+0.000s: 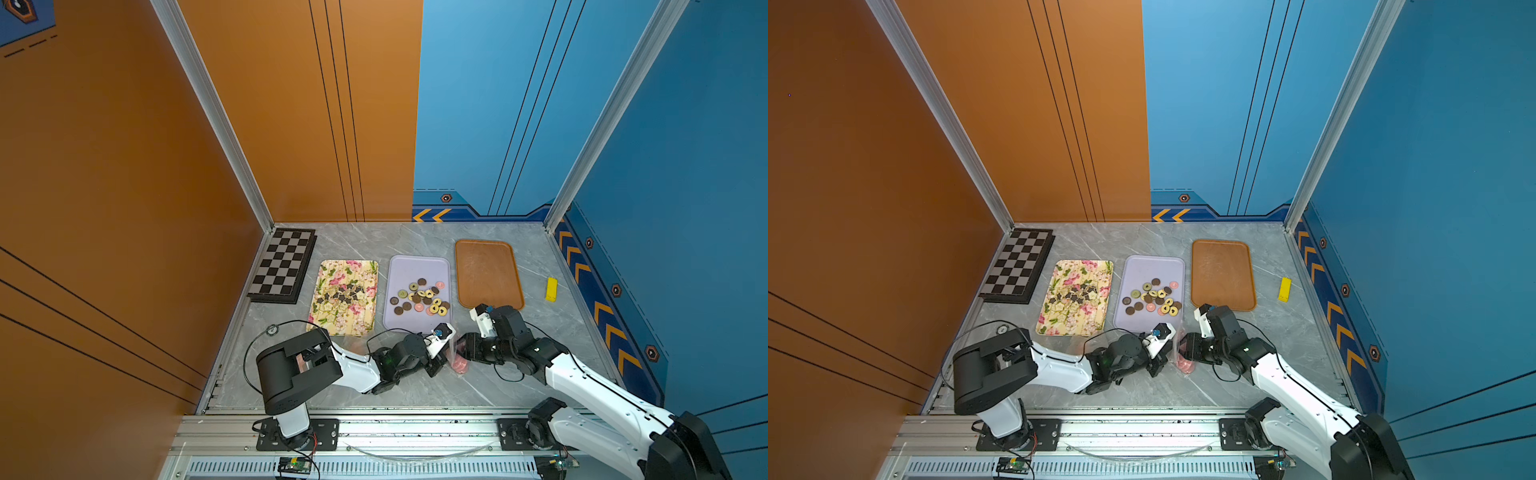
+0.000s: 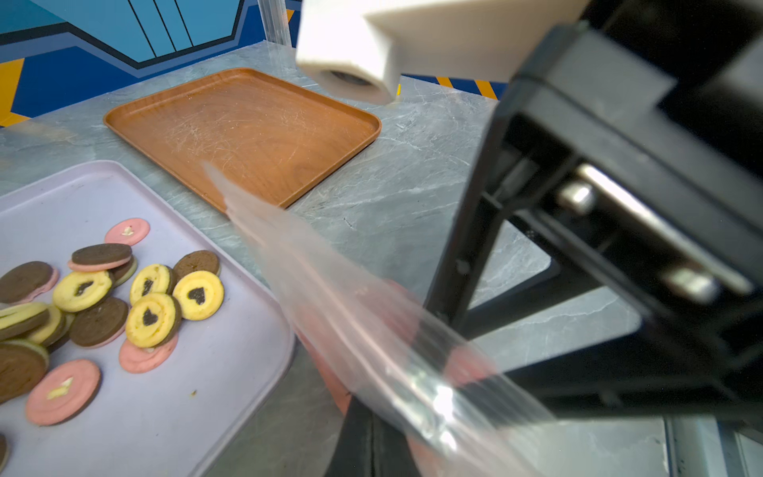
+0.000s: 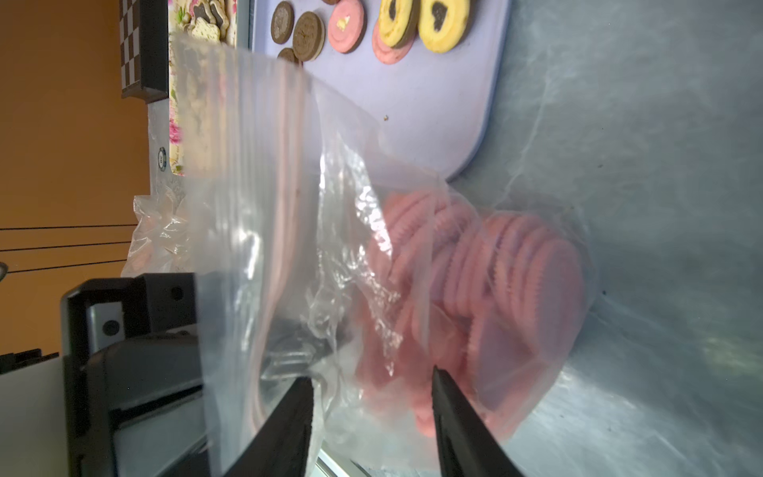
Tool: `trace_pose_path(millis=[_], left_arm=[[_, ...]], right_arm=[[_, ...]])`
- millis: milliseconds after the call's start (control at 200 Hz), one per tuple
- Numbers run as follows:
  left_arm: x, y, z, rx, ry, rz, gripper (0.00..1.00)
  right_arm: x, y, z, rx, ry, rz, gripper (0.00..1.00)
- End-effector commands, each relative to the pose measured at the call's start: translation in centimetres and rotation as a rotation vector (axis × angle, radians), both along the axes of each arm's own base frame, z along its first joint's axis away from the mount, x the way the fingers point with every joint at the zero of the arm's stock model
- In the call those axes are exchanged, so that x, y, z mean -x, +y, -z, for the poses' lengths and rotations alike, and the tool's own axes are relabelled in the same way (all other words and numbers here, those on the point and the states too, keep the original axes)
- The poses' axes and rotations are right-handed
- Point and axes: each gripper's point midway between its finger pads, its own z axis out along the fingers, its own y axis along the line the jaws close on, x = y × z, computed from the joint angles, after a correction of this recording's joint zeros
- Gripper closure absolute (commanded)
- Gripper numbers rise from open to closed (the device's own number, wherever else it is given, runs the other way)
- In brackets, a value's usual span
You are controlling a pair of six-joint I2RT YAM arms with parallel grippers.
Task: Pour cookies out of the ziploc bag
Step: Open the ziploc bag at the center of the board.
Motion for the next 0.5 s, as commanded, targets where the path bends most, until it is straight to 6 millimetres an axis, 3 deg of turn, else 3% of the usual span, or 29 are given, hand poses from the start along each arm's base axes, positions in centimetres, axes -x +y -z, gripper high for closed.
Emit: trace_pose_path(millis=[0,270,395,496], left_arm=[[0.1,0.1,-1.0,0.033,-0.002,-0.012,1.00],[0.1,-0.2,-1.1,0.036,-0.004,-0.007,1.00],[0.1,-0.2,-1.0,0.034,-0.003,-0.008,1.00],[0.0,-0.1,-1.2,0.036,-0.005,-0.013,1.00]], right_arm=[[-0.8,1.3,-1.1,-0.044,-0.038,-0.020,0.53],[-1.1,1.6,-1.4,-0.031,-0.050,-0.029,0.78],[-1.1,1.2,-1.6,-0.009,-0.062,-0.021,1.00],[-1.0,0.2,-1.8,0.024,-0.071,-0.002,1.00]])
